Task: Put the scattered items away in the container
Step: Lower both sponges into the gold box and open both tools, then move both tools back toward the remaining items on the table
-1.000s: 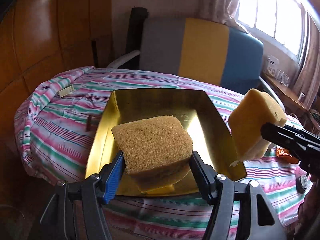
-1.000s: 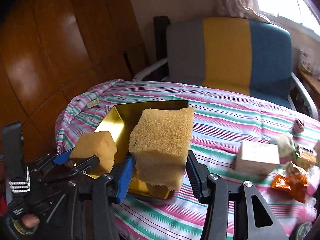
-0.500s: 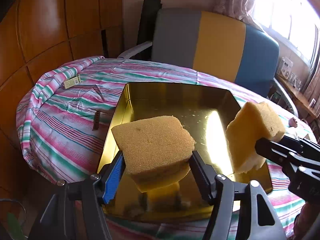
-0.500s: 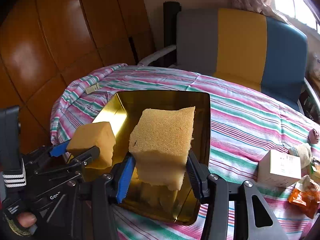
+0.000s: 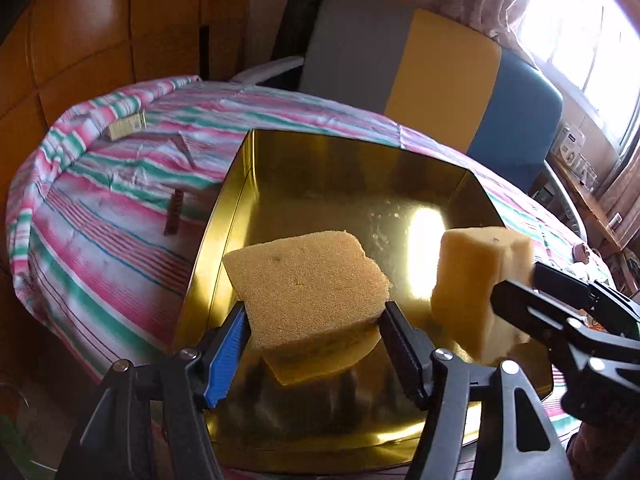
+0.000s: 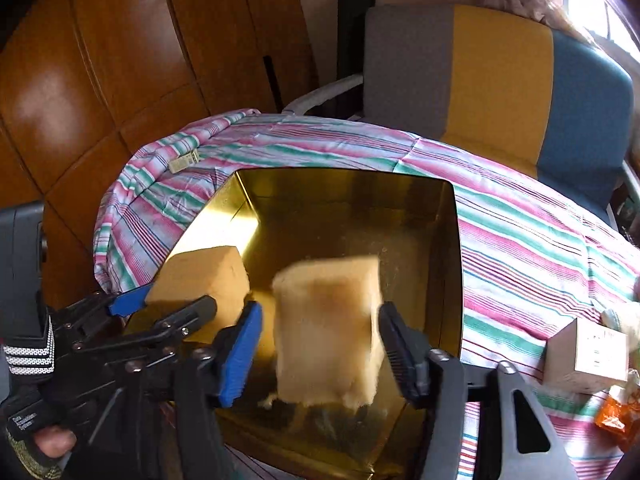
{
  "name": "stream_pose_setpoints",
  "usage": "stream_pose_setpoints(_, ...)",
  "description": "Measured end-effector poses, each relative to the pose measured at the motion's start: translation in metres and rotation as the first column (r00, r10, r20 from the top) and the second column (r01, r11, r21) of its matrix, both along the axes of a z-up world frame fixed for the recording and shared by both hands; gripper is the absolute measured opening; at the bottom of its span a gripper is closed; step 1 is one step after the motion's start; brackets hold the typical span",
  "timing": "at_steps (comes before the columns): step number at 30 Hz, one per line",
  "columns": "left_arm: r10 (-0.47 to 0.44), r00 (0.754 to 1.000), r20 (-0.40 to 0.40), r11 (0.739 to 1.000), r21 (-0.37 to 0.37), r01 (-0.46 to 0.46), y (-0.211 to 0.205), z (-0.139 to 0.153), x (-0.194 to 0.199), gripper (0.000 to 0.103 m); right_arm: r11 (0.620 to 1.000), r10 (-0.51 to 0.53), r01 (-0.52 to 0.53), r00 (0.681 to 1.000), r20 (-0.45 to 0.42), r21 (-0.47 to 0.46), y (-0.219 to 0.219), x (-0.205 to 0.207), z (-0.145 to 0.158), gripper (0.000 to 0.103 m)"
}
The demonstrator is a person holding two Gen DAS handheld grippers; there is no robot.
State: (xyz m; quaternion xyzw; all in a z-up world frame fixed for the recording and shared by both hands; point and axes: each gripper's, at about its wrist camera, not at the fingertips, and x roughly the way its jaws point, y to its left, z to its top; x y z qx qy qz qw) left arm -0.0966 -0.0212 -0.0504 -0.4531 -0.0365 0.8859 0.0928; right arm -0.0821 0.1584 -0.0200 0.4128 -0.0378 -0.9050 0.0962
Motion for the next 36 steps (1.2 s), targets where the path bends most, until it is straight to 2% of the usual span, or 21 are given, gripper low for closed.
stream_pose_setpoints(7, -0.003, 1.0, 0.005, 1.0, -0.006, 0.003, 0.001, -0.003, 0.007, 0.068, 0.999, -0.019, 0.02, 1.0, 0.011, -0.029, 0.006, 0.01, -0.004, 0.071)
stream_pose_setpoints(9, -0.005, 1.0, -0.003, 1.0, -0.012, 0.005, 0.001, -0.001, 0.011, 0.07, 0.999, -0.025, 0.025, 1.0, 0.001, -0.027, 0.006, 0.015, -0.002, 0.073)
stream_pose_setpoints(11, 0.001, 1.0, -0.01, 1.0, -0.02, -0.001, 0.0, 0.0, 0.012, 0.072, 0.999, -0.026, 0.025, 1.0, -0.017, -0.027, 0.006, 0.02, 0.002, 0.08)
stream_pose_setpoints(16, 0.024, 1.0, -0.008, 0.999, -0.039, -0.024, -0.002, 0.0, 0.02, 0.074, 1.0, -0.018, 0.018, 0.998, -0.054, 0.0, 0.001, 0.034, 0.009, 0.081)
stream_pose_setpoints(19, 0.038, 0.999, -0.031, 0.997, -0.068, -0.04, -0.005, 0.002, 0.026, 0.074, 0.999, -0.049, 0.049, 0.995, -0.087, -0.007, 0.006, 0.046, 0.015, 0.084)
stream_pose_setpoints(22, 0.054, 0.997, -0.046, 0.996, -0.069, -0.057, -0.008, 0.006, 0.031, 0.074, 0.996, -0.09, 0.089, 0.989, -0.114, -0.017, 0.014, 0.057, 0.021, 0.093)
stream_pose_setpoints(23, 0.061, 0.997, -0.057, 0.995, -0.076, -0.065, -0.009, 0.008, 0.033, 0.074, 0.995, -0.103, 0.101, 0.987, -0.12, -0.022, 0.018, 0.06, 0.022, 0.093)
stream_pose_setpoints(28, 0.058, 0.988, -0.14, 0.993, -0.097, -0.072, -0.002, 0.029, 0.055, 0.074, 0.985, -0.135, 0.122, 0.985, -0.107, -0.123, 0.044, 0.076, 0.025, 0.096)
stream_pose_setpoints(29, 0.045, 0.985, -0.169, 0.993, -0.096, -0.062, 0.003, 0.037, 0.063, 0.074, 0.983, -0.134, 0.12, 0.986, -0.103, -0.136, 0.05, 0.08, 0.024, 0.102)
stream_pose_setpoints(33, -0.087, 0.969, -0.229, 0.996, -0.045, 0.078, 0.032, 0.06, 0.092, 0.074, 0.977, -0.141, 0.125, 0.986, -0.086, -0.17, 0.078, 0.1, 0.02, 0.103)
stream_pose_setpoints(36, -0.249, 0.942, -0.225, 0.968, -0.017, 0.252, 0.07, 0.066, 0.112, 0.074, 0.97, -0.18, 0.166, 0.982, -0.061, -0.178, 0.11, 0.125, 0.012, 0.103)
